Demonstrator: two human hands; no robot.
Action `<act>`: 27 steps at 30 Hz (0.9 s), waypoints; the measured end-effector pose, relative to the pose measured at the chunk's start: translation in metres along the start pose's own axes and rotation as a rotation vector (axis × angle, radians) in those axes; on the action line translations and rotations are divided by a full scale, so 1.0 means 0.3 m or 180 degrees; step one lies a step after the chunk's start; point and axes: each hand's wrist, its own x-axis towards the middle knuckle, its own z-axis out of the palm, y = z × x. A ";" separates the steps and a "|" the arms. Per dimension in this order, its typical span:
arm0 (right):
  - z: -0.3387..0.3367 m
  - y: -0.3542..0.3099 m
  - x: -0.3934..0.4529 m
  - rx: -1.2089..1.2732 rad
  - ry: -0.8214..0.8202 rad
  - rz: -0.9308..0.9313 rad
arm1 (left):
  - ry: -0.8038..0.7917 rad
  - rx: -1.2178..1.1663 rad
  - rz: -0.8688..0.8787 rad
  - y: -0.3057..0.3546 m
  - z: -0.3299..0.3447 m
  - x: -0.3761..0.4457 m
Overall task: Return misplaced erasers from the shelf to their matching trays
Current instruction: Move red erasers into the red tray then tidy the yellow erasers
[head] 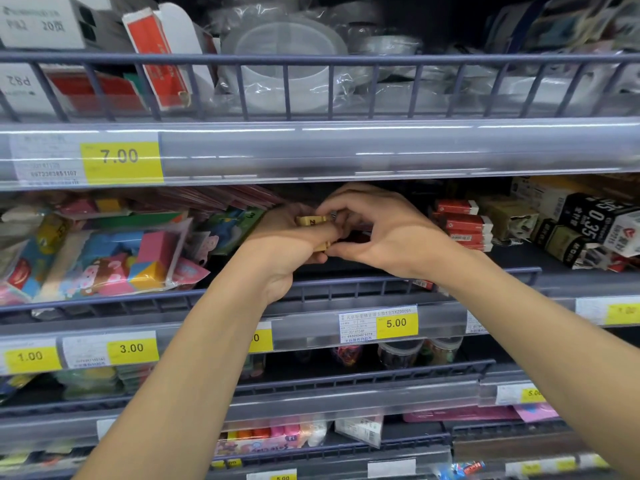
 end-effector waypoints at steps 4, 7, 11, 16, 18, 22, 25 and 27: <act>-0.035 0.008 -0.005 0.0314 -0.0123 0.0276 | -0.0055 -0.0224 -0.0096 0.011 -0.003 -0.005; -0.078 0.037 0.004 0.0144 -0.0180 0.0759 | 0.0004 -0.0435 -0.0156 0.017 -0.010 -0.010; -0.076 0.061 0.028 -0.1216 -0.0785 0.1097 | 0.0044 -0.0512 -0.0170 0.020 -0.011 -0.013; -0.027 0.066 0.060 -0.1638 -0.1134 0.1254 | 0.0015 -0.0411 -0.0157 0.016 -0.012 -0.015; -0.017 0.074 0.066 -0.1687 -0.1053 0.1262 | 0.0008 -0.0456 -0.0152 0.015 -0.013 -0.019; -0.018 0.084 0.063 -0.1475 -0.1000 0.1330 | -0.0029 -0.0631 -0.0098 0.018 -0.021 -0.029; -0.036 0.085 0.041 -0.0990 -0.0814 0.1291 | -0.0054 -0.0587 -0.0082 0.017 -0.025 -0.031; -0.045 0.077 0.018 -0.0399 -0.0465 0.1174 | -0.0031 -0.0602 -0.0094 0.014 -0.023 -0.029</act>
